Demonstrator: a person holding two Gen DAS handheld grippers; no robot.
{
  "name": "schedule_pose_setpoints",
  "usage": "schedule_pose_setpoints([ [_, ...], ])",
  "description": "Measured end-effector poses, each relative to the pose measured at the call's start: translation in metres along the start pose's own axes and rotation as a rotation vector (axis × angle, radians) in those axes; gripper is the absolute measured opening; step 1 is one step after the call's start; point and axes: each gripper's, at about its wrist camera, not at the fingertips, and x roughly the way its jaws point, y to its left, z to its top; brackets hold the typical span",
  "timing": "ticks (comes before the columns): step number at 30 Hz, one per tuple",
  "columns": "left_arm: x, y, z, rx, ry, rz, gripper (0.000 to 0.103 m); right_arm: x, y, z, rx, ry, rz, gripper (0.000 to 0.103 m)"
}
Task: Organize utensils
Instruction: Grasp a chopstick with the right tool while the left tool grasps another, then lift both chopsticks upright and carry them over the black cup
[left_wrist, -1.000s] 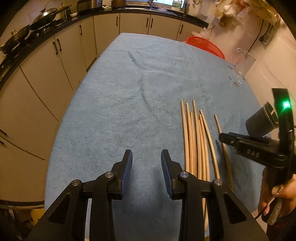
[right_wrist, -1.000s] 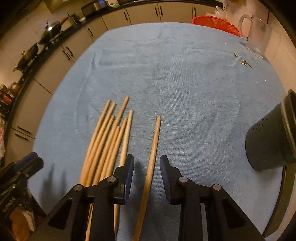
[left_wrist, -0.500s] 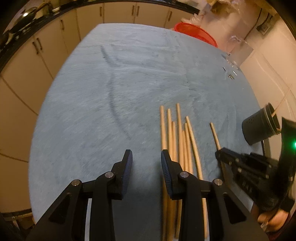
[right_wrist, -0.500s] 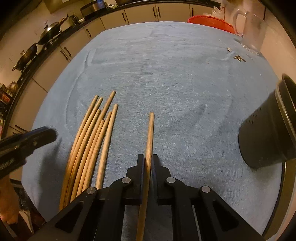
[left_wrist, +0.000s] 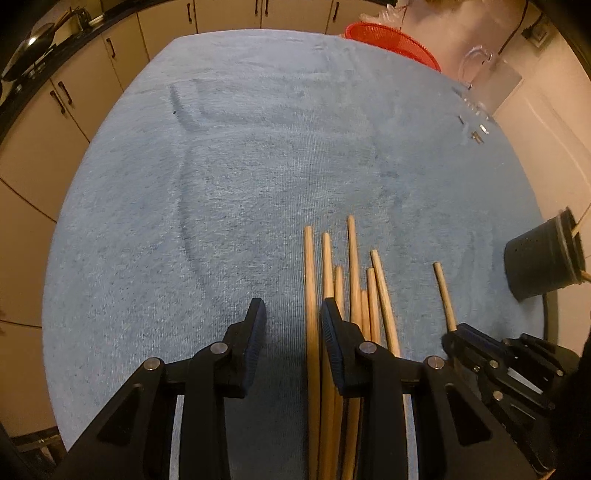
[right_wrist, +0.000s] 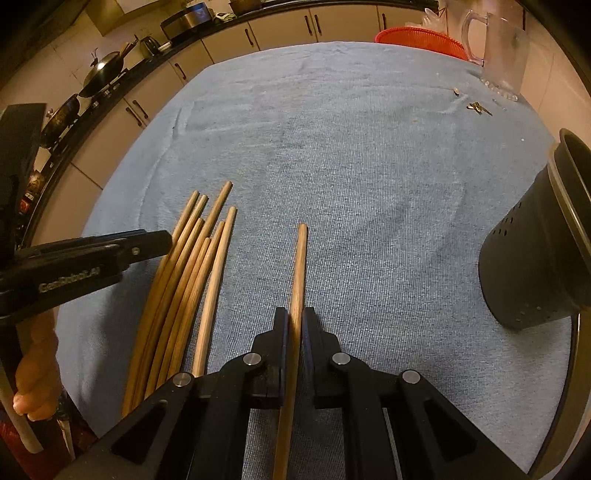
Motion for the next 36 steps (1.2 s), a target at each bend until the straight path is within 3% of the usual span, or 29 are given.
schedule_pose_setpoints([
  [5,0.005,-0.002,-0.004,0.022,0.001,0.061,0.017,-0.001,-0.001,0.002,-0.006,0.013,0.001,0.009],
  [13,0.005,-0.001,-0.005,0.036,-0.007,0.082,0.016,0.004,0.007,0.012,-0.042,0.038,-0.036,0.009],
  [14,0.004,-0.001,-0.006,0.034,-0.014,0.089,0.011,0.005,0.008,0.013,-0.054,0.04,-0.041,0.009],
  [15,0.004,0.0,-0.007,0.033,-0.019,0.089,0.007,0.005,0.008,0.014,-0.053,0.042,-0.038,0.009],
  [18,-0.002,0.006,-0.013,0.012,-0.04,0.054,0.006,0.004,0.007,0.014,-0.053,0.033,-0.009,0.008],
  [22,-0.032,0.01,-0.022,0.005,-0.13,0.016,0.006,-0.02,0.011,0.014,-0.051,-0.065,0.037,0.008],
  [27,-0.087,0.011,-0.038,0.007,-0.283,-0.004,0.006,-0.074,0.025,0.008,-0.095,-0.254,0.067,0.008],
  [31,-0.127,0.007,-0.058,0.018,-0.393,0.001,0.006,-0.117,0.033,-0.007,-0.122,-0.4,0.07,0.008],
  [36,-0.157,-0.001,-0.072,0.018,-0.484,-0.008,0.006,-0.147,0.039,-0.027,-0.117,-0.517,0.079,0.008],
])
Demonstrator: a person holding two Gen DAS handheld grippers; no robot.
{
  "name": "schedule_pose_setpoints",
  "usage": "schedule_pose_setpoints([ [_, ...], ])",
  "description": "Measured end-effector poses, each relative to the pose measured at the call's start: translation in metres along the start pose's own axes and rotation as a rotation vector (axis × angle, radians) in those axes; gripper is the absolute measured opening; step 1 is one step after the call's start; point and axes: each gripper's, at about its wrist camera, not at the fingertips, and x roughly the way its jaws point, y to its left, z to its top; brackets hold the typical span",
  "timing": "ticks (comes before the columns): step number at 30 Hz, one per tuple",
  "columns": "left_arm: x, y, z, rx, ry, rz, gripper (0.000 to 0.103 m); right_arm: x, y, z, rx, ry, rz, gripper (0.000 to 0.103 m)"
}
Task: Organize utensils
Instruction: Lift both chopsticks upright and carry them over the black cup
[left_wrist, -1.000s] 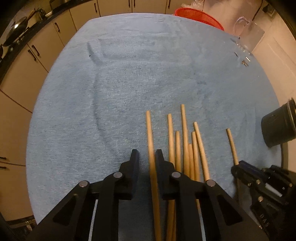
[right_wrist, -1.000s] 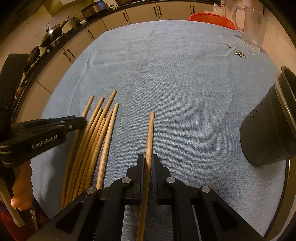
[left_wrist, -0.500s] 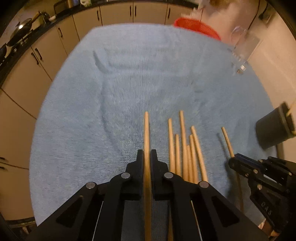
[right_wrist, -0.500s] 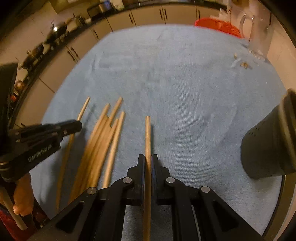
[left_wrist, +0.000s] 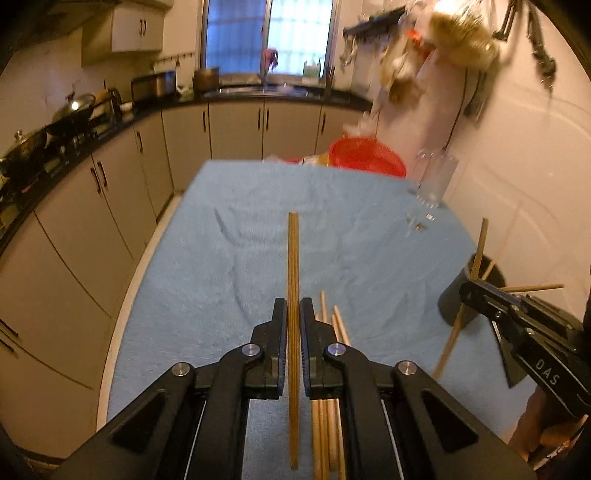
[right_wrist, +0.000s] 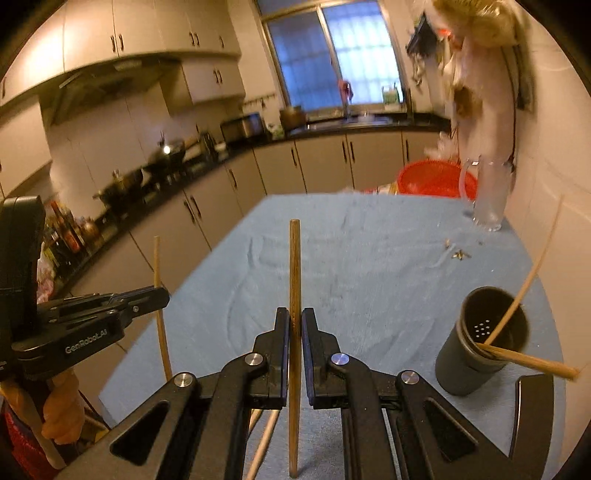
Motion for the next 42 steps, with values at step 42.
schedule_pose_setpoints([
  [42,-0.089,-0.134,0.091,0.181,-0.185,-0.208,0.006,-0.212,-0.063,0.057,0.149,-0.475,-0.041,0.008],
])
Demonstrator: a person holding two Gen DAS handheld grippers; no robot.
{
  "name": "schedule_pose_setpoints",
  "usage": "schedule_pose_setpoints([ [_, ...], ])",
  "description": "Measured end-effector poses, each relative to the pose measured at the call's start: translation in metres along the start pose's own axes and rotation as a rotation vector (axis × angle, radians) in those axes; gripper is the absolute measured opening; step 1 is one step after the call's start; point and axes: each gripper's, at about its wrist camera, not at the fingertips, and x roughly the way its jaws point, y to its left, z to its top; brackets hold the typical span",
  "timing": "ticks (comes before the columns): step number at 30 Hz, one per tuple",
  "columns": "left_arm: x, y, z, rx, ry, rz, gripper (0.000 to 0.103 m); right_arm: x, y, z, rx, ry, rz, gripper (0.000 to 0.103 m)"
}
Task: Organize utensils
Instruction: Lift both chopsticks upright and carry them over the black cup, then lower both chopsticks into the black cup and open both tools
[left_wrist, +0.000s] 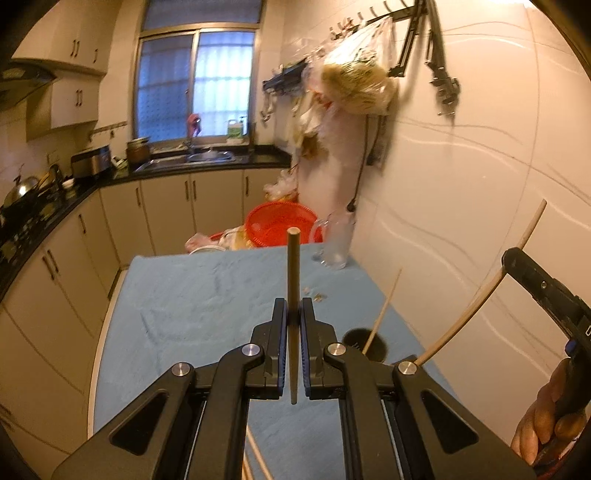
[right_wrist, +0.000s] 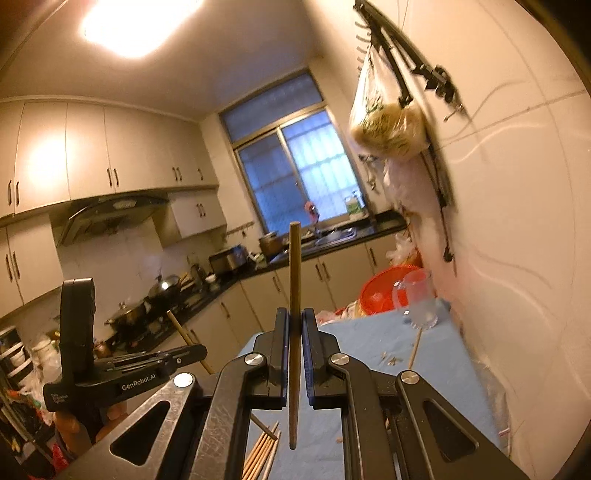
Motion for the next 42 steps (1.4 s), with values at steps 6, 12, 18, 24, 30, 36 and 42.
schedule_pose_setpoints([
  [6,0.012,-0.022,0.025,0.009,-0.012,-0.051,0.006,-0.01,-0.012,0.018,-0.016,-0.049,-0.055,0.008],
  [12,0.031,-0.039,0.043,0.01,-0.013,-0.102,0.006,0.004,-0.033,0.02,-0.007,-0.037,-0.114,0.008],
  [18,0.057,-0.049,0.046,0.011,-0.007,-0.127,0.006,0.024,-0.052,0.013,-0.009,-0.006,-0.167,0.008],
  [24,0.088,-0.053,0.041,-0.005,0.037,-0.147,0.006,0.046,-0.067,0.003,-0.004,0.038,-0.188,0.008],
  [30,0.112,-0.05,0.03,-0.028,0.073,-0.17,0.006,0.068,-0.077,-0.014,-0.023,0.081,-0.22,0.008],
  [36,0.138,-0.042,0.008,-0.052,0.149,-0.161,0.006,0.092,-0.088,-0.038,-0.018,0.15,-0.241,0.008],
  [42,0.151,-0.035,-0.008,-0.063,0.188,-0.15,0.006,0.11,-0.1,-0.054,0.009,0.21,-0.253,0.008],
])
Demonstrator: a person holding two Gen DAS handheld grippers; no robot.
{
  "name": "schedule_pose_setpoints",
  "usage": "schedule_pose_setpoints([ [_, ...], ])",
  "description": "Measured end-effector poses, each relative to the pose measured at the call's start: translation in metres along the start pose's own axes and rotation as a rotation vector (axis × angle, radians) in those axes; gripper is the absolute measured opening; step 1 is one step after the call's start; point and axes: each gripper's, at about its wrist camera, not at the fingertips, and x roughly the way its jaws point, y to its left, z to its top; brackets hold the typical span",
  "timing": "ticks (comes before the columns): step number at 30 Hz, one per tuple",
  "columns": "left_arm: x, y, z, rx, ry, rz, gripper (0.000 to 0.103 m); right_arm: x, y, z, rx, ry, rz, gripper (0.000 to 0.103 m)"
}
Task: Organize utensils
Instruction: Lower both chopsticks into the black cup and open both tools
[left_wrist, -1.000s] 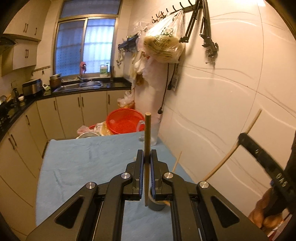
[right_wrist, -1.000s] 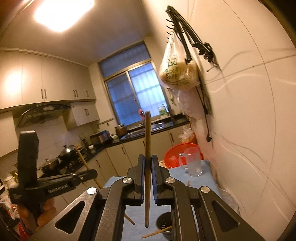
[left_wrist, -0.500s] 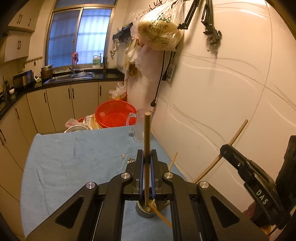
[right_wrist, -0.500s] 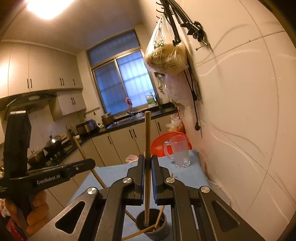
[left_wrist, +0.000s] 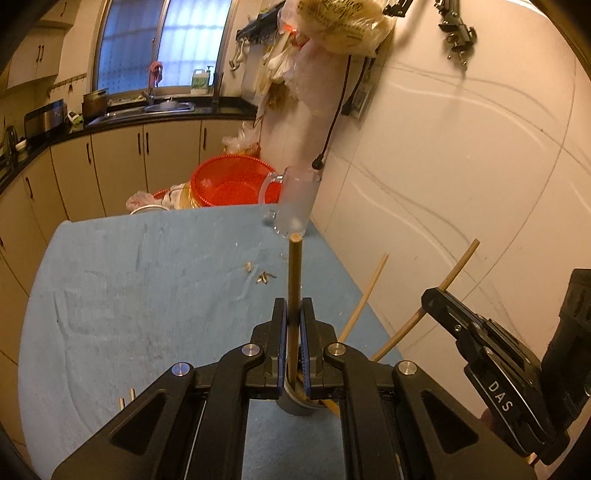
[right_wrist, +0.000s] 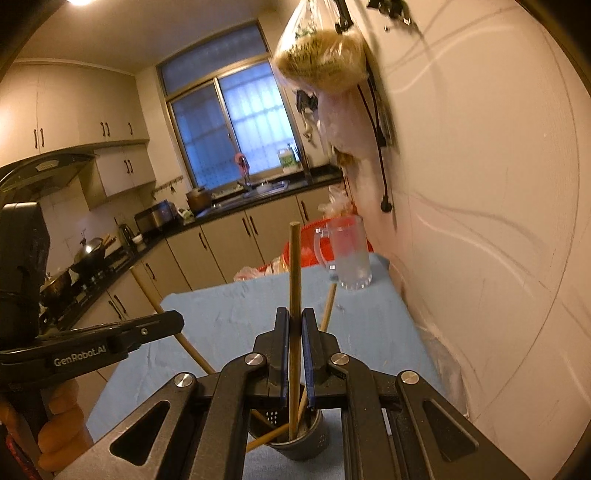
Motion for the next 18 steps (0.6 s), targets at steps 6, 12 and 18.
schedule_pose_setpoints([
  [6,0.011,0.004,-0.004,-0.003,0.023,0.019,0.006,0.02,-0.007,-0.006,0.027,0.049,-0.002,0.008],
  [12,0.008,0.005,-0.003,-0.012,0.015,0.019,0.007,0.027,-0.011,-0.003,0.026,0.054,-0.01,0.008],
  [18,0.0,0.005,0.001,-0.022,-0.003,0.023,0.02,0.029,-0.015,0.014,0.029,0.036,-0.02,0.009],
])
